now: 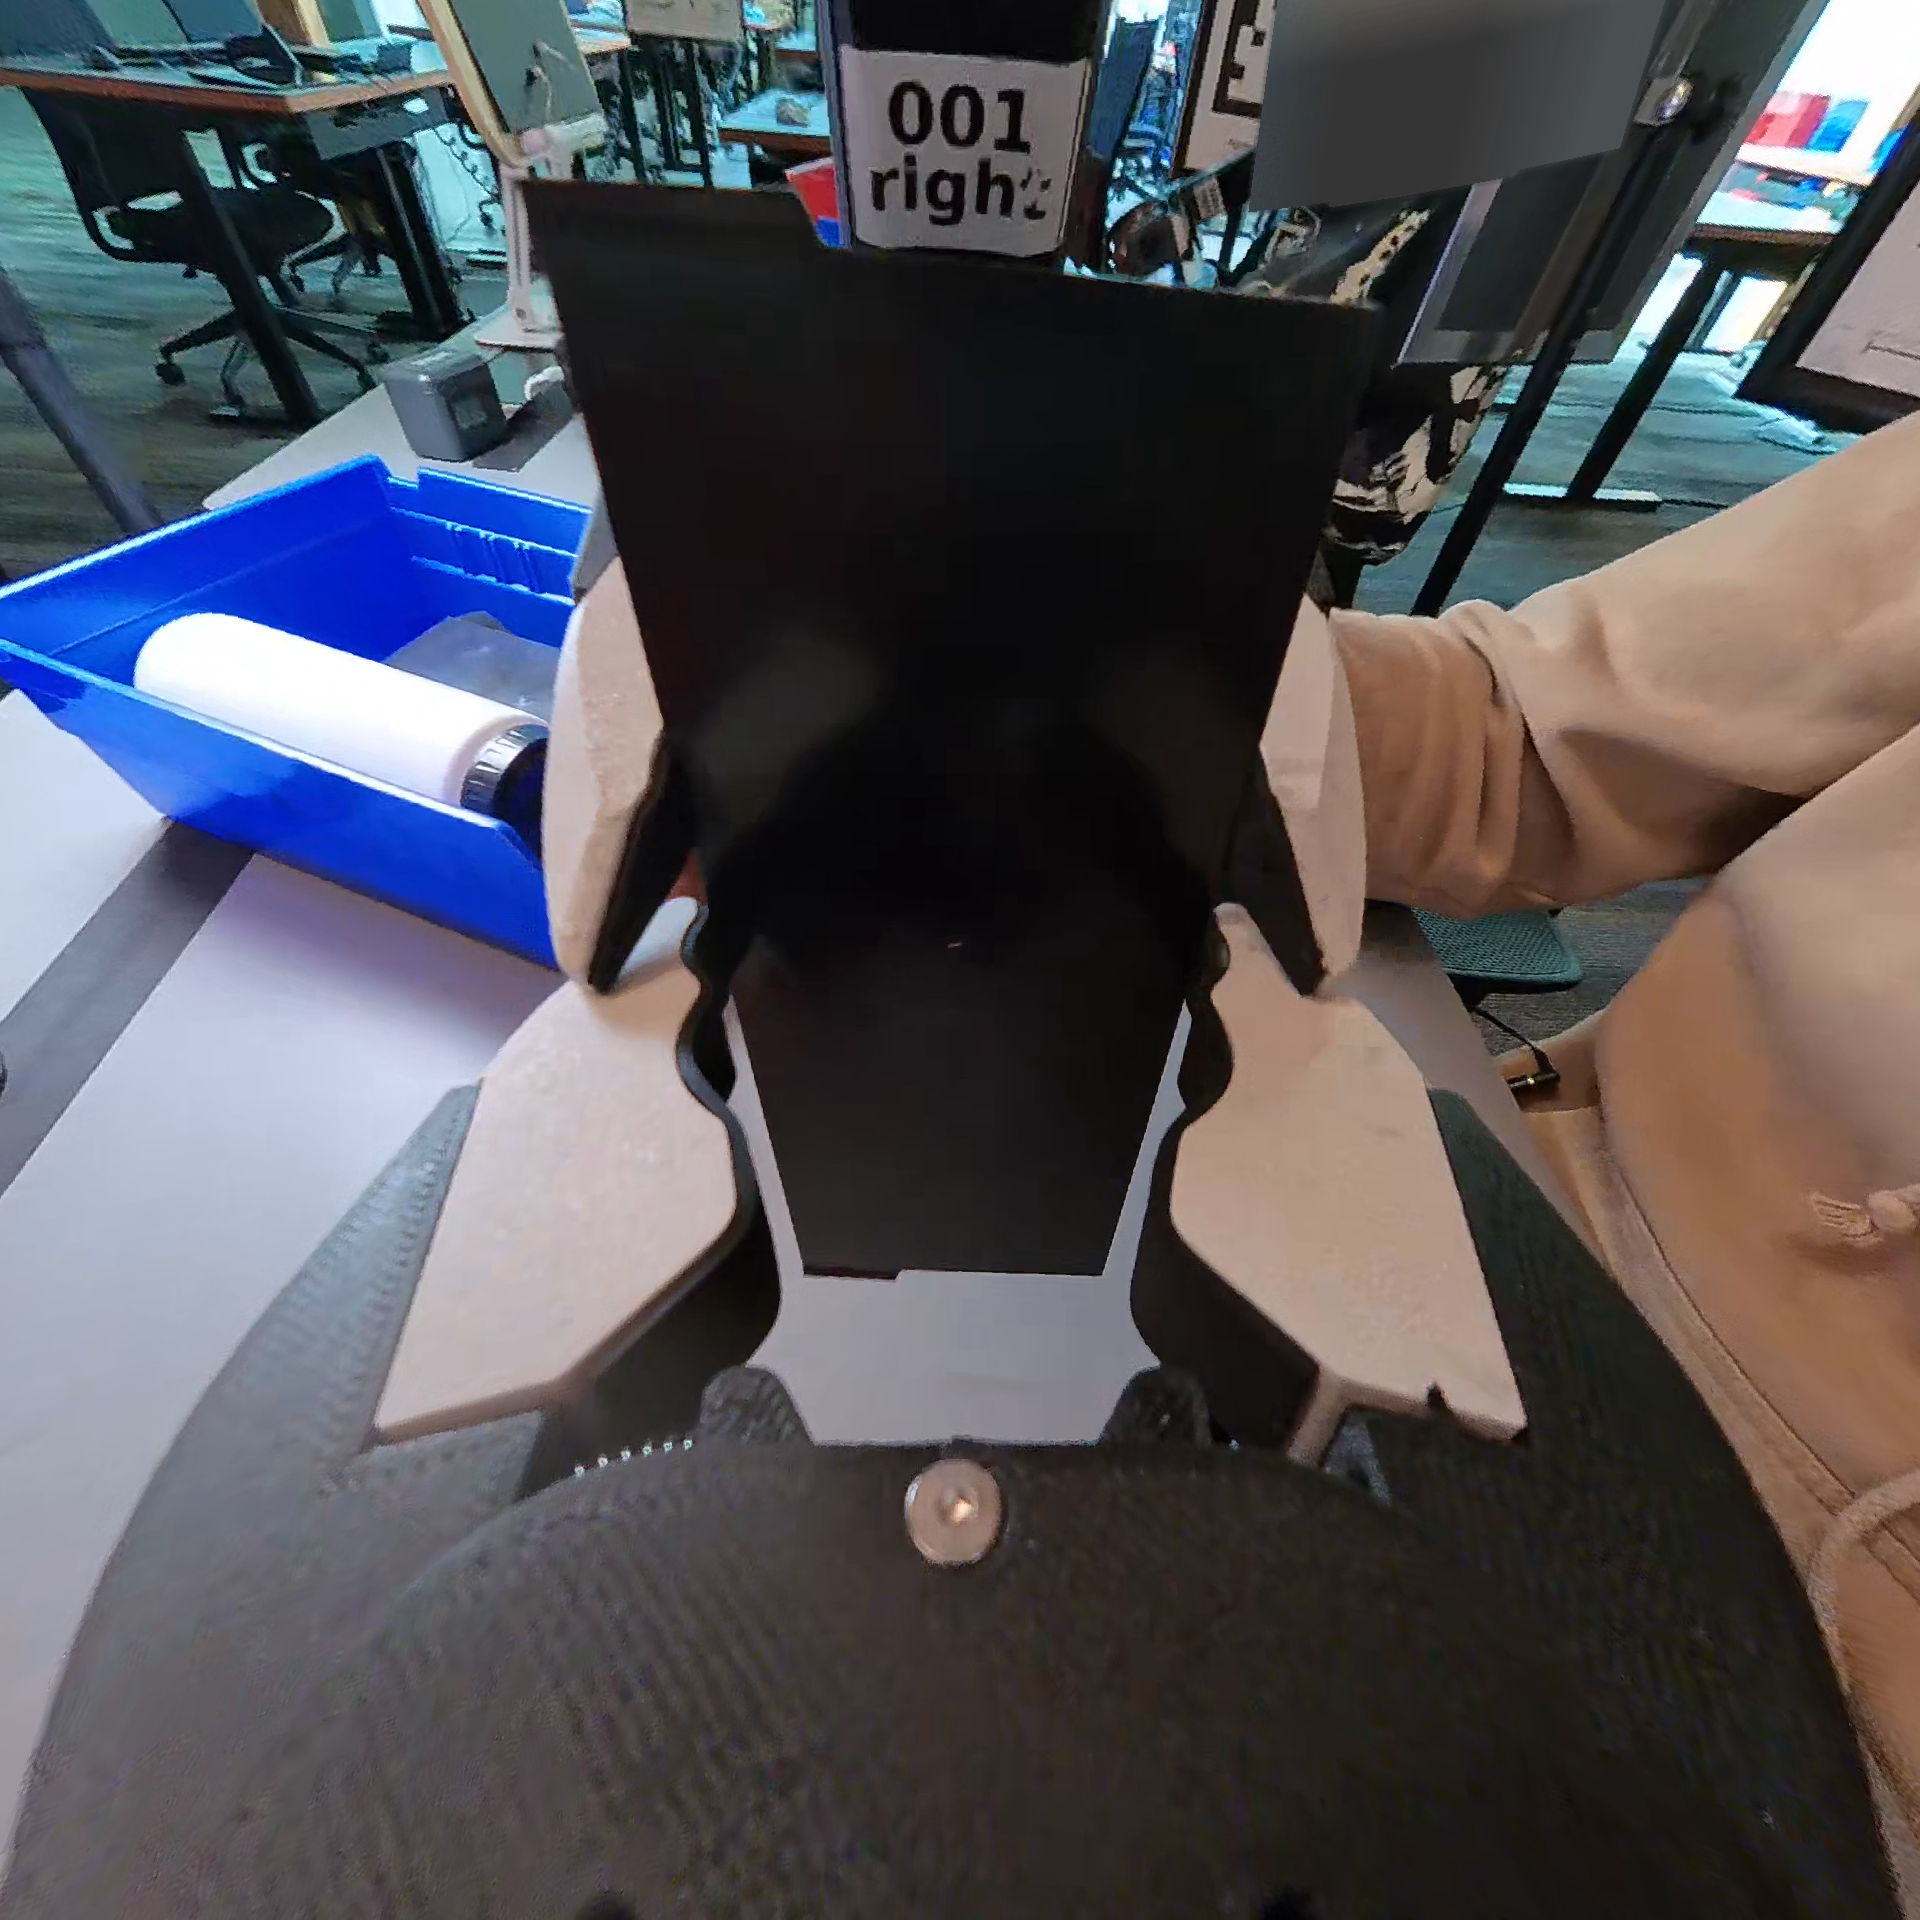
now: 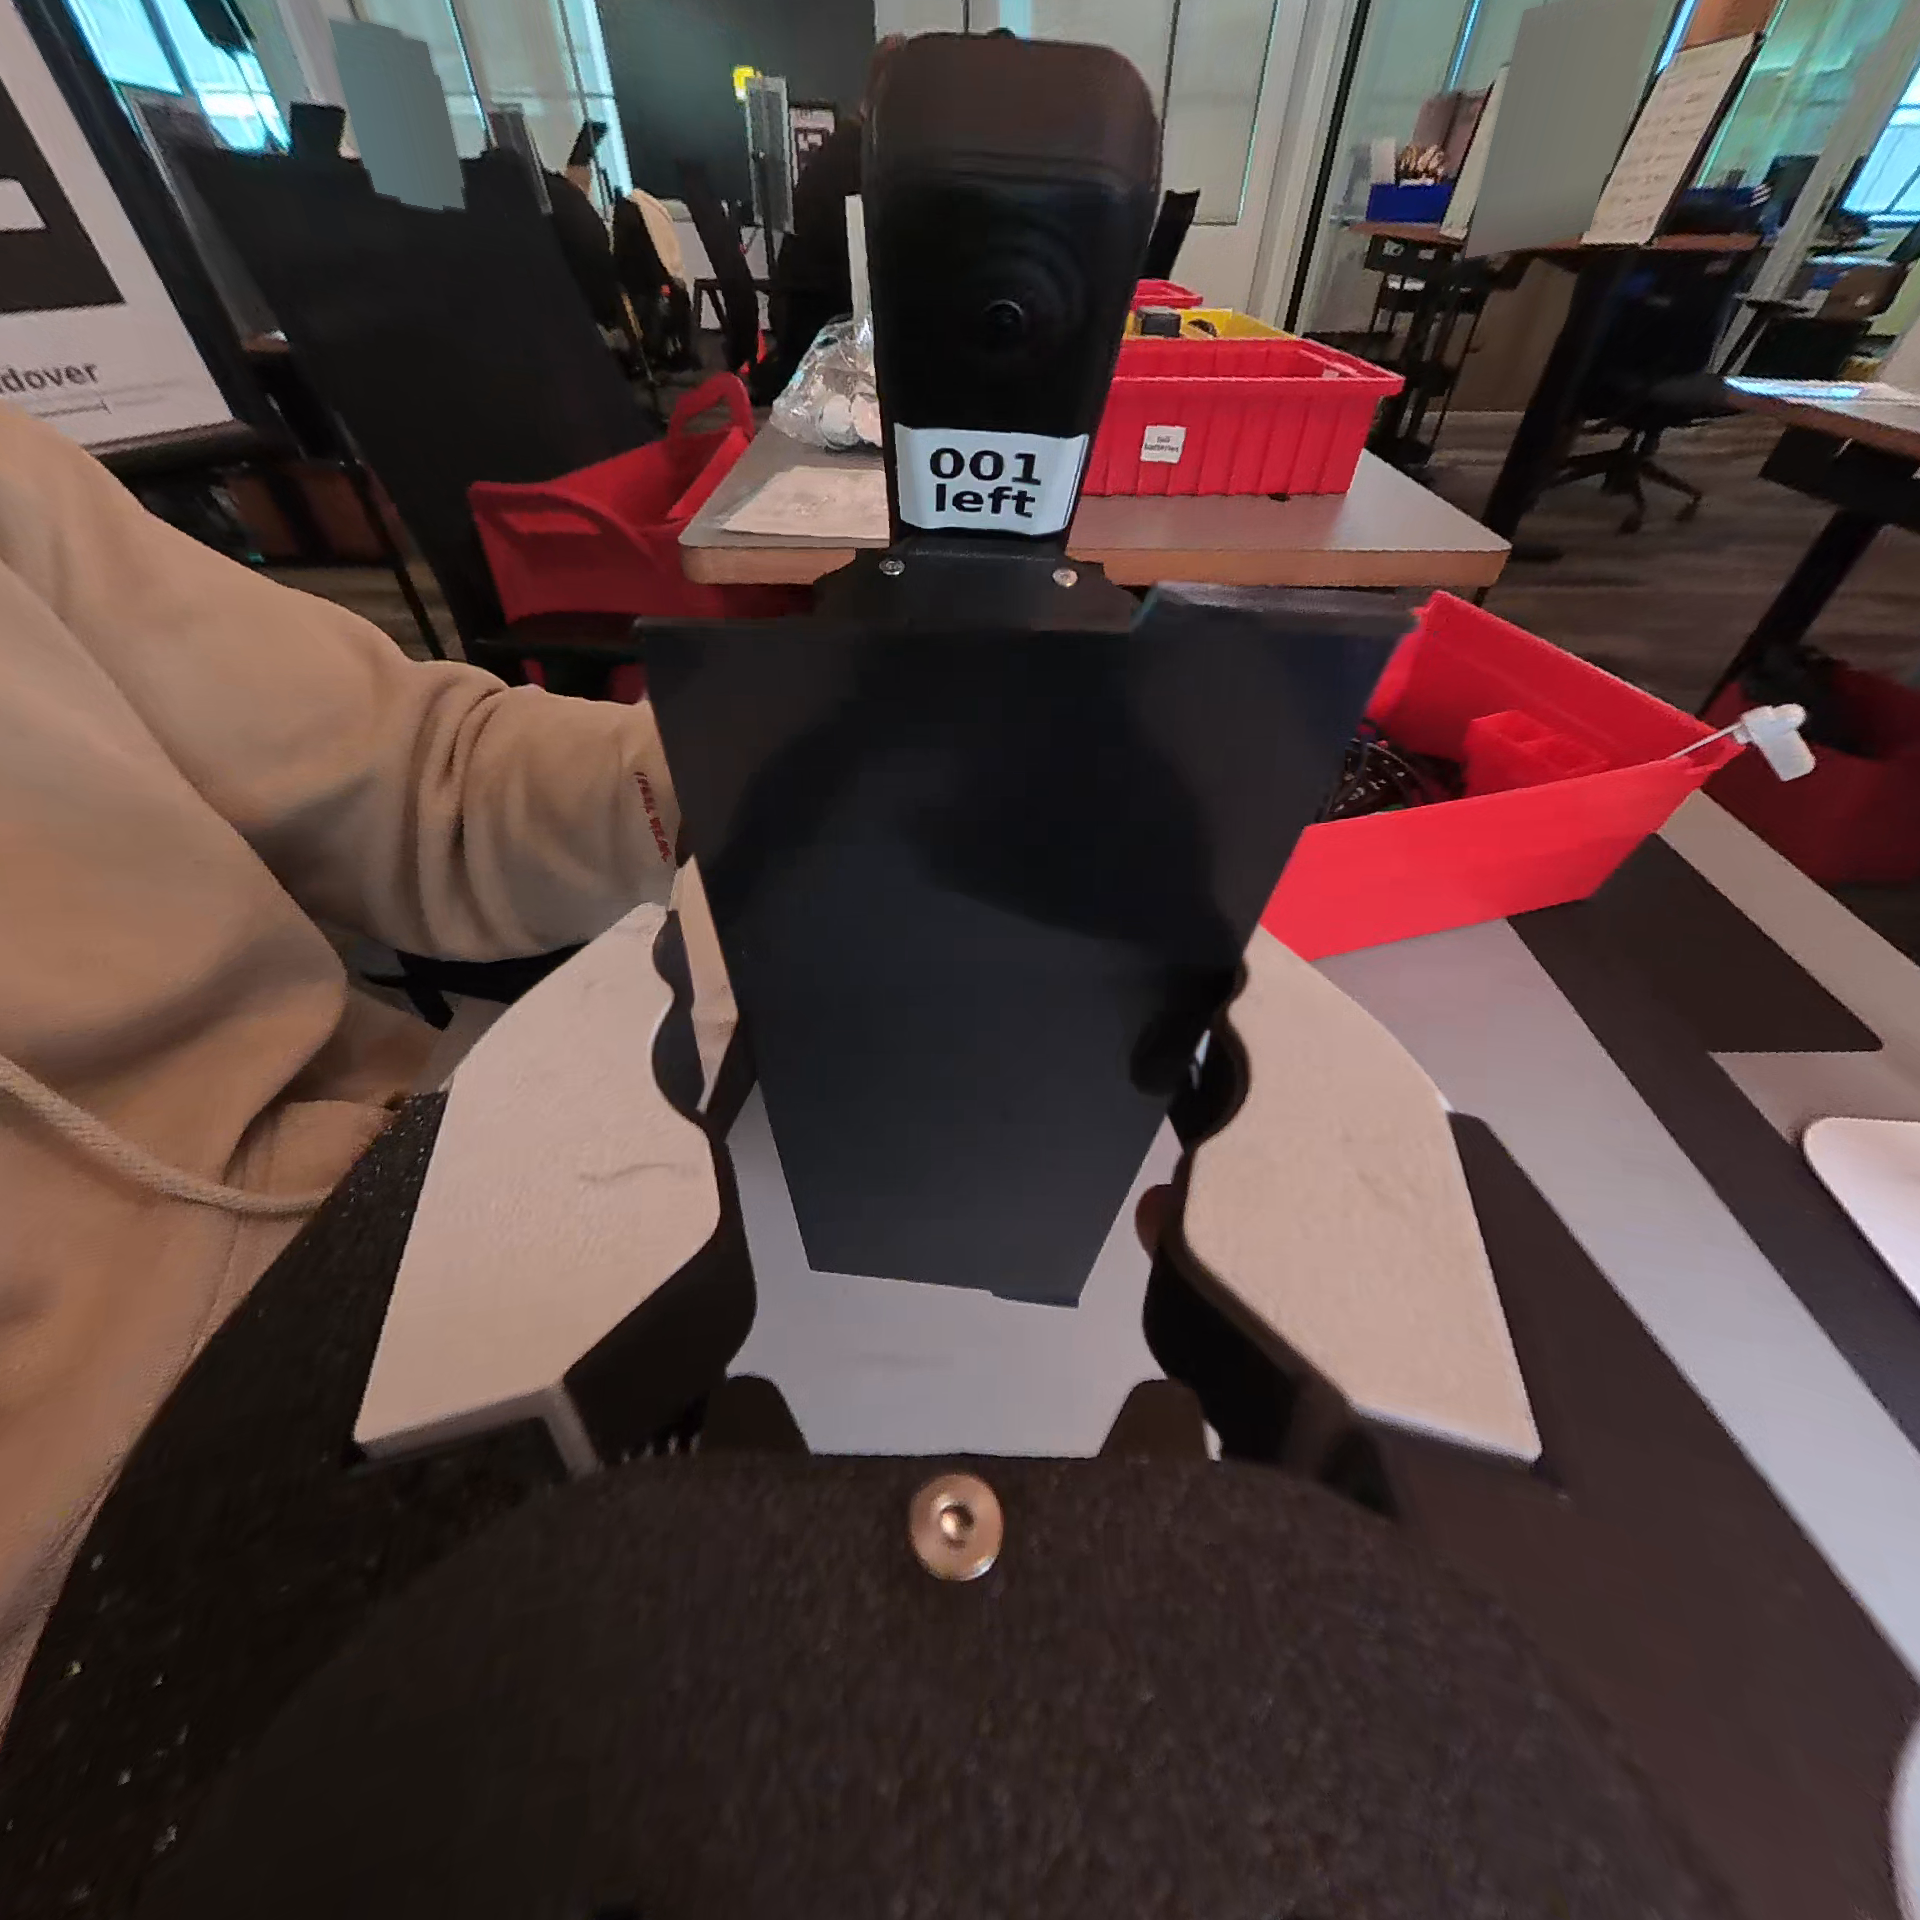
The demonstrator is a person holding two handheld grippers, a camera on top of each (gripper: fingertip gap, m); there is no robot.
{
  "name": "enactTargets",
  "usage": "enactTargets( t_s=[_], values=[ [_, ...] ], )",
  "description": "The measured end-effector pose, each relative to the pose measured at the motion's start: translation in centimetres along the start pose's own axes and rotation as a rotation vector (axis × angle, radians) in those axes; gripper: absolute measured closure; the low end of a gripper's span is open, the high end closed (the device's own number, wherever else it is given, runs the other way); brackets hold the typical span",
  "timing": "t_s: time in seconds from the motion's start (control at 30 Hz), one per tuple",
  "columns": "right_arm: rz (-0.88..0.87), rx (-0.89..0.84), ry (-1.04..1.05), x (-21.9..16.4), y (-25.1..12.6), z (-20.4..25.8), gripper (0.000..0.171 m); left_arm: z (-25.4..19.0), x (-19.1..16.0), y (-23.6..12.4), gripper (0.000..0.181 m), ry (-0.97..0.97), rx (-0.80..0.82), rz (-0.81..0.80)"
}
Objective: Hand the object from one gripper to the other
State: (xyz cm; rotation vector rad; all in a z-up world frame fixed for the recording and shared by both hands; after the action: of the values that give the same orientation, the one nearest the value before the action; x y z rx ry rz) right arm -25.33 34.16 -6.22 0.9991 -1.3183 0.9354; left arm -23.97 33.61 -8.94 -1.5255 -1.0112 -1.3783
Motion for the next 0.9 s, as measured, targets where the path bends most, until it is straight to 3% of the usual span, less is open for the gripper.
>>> enactTargets(
  t_s=[0.03,0.23,0.47,0.7,0.9],
  values=[
    [-0.004,-0.006,0.006,0.1,-0.2,-0.2,0.085,0.0,0.0,0.1,0.095,0.002,-0.001,0.001],
    [-0.022,-0.001,-0.016,0.3,-0.4,-0.2,0.085,-0.1,0.4,-0.3,0.094,-0.007,-0.013,-0.024],
    [-0.016,-0.064,-0.041,1.2,-3.1,-1.5,0.085,1.3,6.1,-6.7,0.099,0.046,0.105,-0.216],
    [0.051,0.03,0.005,-1.7,0.6,0.1,0.085,-0.4,4.1,-2.4,0.079,0.07,0.055,-0.111],
    [0.086,0.061,-0.008,-2.2,1.7,1.1,0.085,-1.3,3.1,-1.3,0.093,0.096,0.005,-0.066]
  ],
)
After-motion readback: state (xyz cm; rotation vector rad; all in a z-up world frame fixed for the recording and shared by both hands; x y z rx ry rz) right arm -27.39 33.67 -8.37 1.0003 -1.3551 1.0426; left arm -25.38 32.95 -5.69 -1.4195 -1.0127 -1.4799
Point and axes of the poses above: each gripper's, where its closed fingertips meet, y out along the fingers, x out of its top, z = x × y across the jaws, the point moved 2 cm from there along -y, back along the fingers, and after that the axes turned 13 degrees about -z, right-handed, at the moved point
